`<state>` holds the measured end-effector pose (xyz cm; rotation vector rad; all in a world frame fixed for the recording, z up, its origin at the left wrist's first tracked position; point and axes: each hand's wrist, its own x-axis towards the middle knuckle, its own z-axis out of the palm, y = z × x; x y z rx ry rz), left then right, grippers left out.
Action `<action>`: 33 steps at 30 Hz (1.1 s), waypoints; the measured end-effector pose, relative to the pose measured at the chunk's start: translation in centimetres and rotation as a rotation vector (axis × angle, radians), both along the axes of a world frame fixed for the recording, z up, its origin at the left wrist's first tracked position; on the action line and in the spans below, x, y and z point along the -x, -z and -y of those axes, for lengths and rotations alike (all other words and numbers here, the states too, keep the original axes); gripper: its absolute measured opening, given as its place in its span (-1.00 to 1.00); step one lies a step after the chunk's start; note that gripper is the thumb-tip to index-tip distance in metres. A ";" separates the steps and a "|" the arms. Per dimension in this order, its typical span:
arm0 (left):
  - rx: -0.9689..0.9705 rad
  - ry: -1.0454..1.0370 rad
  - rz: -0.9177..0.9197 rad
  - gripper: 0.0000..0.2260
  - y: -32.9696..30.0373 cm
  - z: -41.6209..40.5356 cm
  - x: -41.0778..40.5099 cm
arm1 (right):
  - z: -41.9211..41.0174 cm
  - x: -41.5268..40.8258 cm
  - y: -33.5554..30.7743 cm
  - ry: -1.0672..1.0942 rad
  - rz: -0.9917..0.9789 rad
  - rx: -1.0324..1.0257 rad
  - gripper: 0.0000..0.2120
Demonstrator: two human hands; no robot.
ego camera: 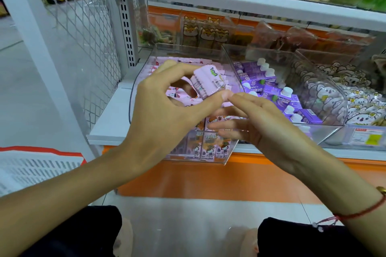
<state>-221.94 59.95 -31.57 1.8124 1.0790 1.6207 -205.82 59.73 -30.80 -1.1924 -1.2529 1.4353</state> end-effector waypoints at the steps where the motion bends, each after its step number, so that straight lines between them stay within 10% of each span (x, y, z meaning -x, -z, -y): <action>1: -0.006 0.007 0.004 -0.73 0.0 0.1 0.0 | -0.1 0.0 0.0 -0.006 -0.039 0.012 -0.80; 9: -0.094 -0.102 -0.325 -0.66 0.8 -0.5 0.7 | -0.3 -0.5 0.0 0.262 -0.353 -0.129 -0.47; 15: 0.022 -0.036 -0.443 -0.51 1.3 -0.7 0.7 | 0.0 -0.3 0.3 0.284 0.014 -0.405 -0.55; 21: 0.219 0.254 -0.186 -0.62 0.2 -1.3 1.2 | 0.3 0.1 0.2 0.182 0.233 -0.534 -0.66; 33: 0.132 0.208 0.060 -0.69 -1.6 -3.9 4.4 | -2.6 2.8 0.3 0.019 0.410 -0.676 -0.69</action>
